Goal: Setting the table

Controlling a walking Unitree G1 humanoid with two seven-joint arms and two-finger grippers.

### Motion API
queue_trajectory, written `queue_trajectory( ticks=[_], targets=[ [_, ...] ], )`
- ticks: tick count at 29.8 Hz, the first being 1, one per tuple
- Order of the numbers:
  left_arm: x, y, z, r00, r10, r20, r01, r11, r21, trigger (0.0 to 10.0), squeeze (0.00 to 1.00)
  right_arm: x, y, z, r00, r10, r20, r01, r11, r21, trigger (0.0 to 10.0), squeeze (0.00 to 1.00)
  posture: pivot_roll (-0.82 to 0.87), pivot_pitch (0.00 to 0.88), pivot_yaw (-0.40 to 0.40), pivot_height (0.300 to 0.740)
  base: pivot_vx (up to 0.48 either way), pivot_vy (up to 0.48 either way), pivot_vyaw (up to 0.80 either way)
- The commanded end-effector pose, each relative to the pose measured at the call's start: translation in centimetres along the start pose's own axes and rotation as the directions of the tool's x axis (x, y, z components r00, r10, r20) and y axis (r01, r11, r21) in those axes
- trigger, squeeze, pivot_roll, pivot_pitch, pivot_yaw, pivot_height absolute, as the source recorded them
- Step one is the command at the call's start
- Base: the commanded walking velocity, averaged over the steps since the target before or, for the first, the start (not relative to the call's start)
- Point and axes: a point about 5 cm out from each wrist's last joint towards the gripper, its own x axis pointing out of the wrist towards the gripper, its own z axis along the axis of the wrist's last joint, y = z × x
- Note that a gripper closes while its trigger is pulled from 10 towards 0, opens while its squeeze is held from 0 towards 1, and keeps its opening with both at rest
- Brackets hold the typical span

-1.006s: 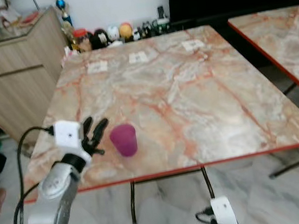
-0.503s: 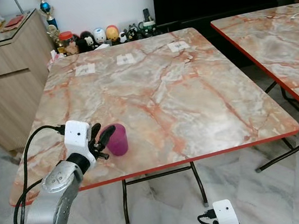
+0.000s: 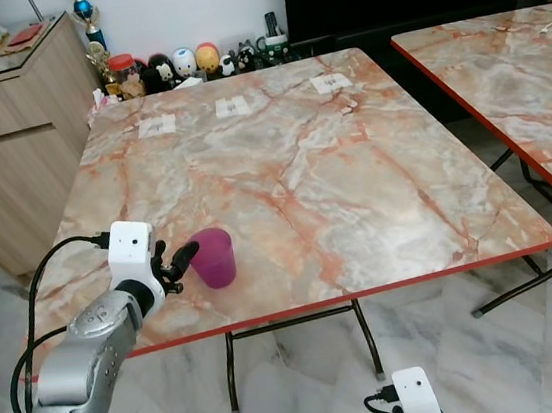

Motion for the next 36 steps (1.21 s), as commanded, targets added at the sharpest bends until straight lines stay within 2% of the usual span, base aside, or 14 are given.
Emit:
queue_trajectory(
  ticks=[1, 7, 13, 33, 34, 35, 36],
  targets=[
    [0.2, 0.4, 0.2, 0.999, 0.01, -0.037, -0.009, 1.0, 0.018, 10.0, 0.0, 0.0, 0.3, 0.0, 1.0, 0.011, -0.006, -0.011, 1.0, -0.006, 10.0, 0.0, -0.02, 0.0, 0.046, 0.74, 0.0, 0.0, 0.0],
    [0.3, 0.4, 0.9, 0.998, -0.026, -0.056, 0.027, 0.999, 0.026, 10.0, 0.0, 0.0, 0.3, 0.1, 1.0, 0.008, -0.007, -0.008, 1.0, -0.004, 10.0, 0.0, -0.02, 0.0, 0.047, 0.74, 0.0, 0.0, 0.0],
    [0.5, -0.2, 1.5, 0.996, -0.06, -0.07, 0.063, 0.997, 0.034, 10.0, 0.0, 0.0, 0.3, 0.1, 1.0, 0.005, -0.008, -0.005, 1.0, -0.004, 10.0, 0.0, -0.02, 0.0, 0.05, 0.74, 0.0, 0.0, 0.0],
    [1.2, -1.0, 0.3, 0.987, -0.077, -0.139, 0.079, 0.997, 0.009, 10.0, 0.0, 0.0, 0.3, 0.0, 1.0, 0.003, -0.01, -0.003, 1.0, -0.004, 10.0, 0.0, -0.03, 0.0, 0.052, 0.74, 0.0, 0.0, 0.0],
    [1.2, -1.1, 0.3, 0.987, -0.081, -0.138, 0.083, 0.997, 0.009, 4.7, 0.0, 0.0, 0.3, 0.0, 1.0, 0.002, -0.01, -0.002, 1.0, -0.002, 10.0, 0.0, -0.03, 0.0, 0.052, 0.74, 0.0, 0.0, 0.0],
    [1.3, -1.1, 0.4, 0.987, -0.082, -0.137, 0.084, 0.996, 0.009, 1.5, 0.0, 0.0, 0.3, 0.0, 1.0, 0.002, -0.01, -0.002, 1.0, -0.002, 10.0, 0.0, -0.03, 0.0, 0.053, 0.74, 0.0, 0.0, 0.0],
    [1.3, -1.2, 0.4, 0.987, -0.085, -0.136, 0.088, 0.996, 0.009, 0.0, 0.0, 0.0, 0.3, 0.0, 1.0, 0.002, -0.01, -0.002, 1.0, -0.002, 10.0, 0.0, -0.03, 0.0, 0.052, 0.74, 0.0, 0.0, 0.0]
  ],
)
